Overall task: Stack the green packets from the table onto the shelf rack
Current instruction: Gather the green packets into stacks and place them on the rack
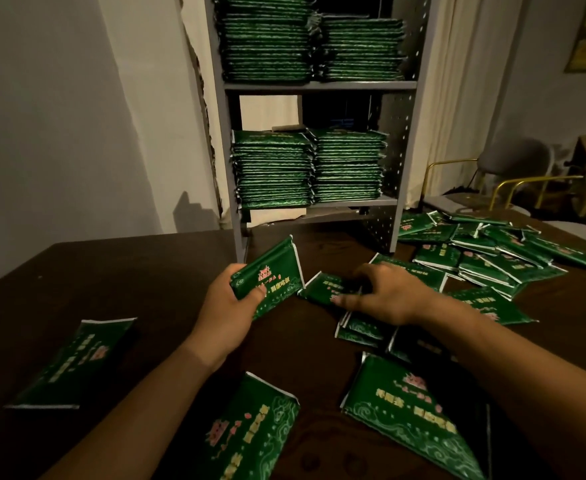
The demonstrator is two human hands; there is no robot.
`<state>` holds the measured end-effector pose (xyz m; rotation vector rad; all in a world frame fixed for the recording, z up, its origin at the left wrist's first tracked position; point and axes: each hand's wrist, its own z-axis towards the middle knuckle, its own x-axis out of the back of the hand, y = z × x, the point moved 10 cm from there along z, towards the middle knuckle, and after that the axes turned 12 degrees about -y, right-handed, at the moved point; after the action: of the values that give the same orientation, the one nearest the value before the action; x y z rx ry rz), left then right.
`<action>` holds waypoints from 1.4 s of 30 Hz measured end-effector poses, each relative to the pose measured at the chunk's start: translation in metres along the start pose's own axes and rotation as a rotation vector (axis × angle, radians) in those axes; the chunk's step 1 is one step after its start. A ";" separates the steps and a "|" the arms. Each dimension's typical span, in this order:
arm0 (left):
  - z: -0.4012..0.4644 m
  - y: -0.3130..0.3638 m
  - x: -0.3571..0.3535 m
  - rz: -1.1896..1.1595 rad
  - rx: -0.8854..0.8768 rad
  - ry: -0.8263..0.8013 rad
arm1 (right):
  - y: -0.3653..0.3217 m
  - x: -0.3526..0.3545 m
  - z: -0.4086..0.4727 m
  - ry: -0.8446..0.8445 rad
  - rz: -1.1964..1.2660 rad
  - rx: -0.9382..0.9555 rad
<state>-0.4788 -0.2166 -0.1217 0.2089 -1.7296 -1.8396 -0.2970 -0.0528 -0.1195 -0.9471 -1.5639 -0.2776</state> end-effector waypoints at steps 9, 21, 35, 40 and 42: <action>0.005 0.002 -0.008 0.008 0.000 -0.019 | 0.012 0.005 0.006 -0.142 0.388 0.017; 0.003 -0.008 0.010 -0.050 0.005 0.056 | 0.007 0.007 0.016 -0.032 0.276 0.123; 0.007 -0.011 0.013 -0.091 0.016 0.105 | 0.013 0.033 0.003 0.109 0.952 0.396; 0.005 -0.009 0.012 -0.198 0.001 0.113 | -0.007 0.037 -0.008 0.109 1.077 0.509; 0.003 -0.011 0.013 -0.215 0.003 0.120 | -0.022 0.033 -0.010 0.085 0.995 0.538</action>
<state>-0.4942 -0.2214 -0.1277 0.5135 -1.6811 -1.9324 -0.3030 -0.0594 -0.0799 -1.1266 -0.8544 0.7543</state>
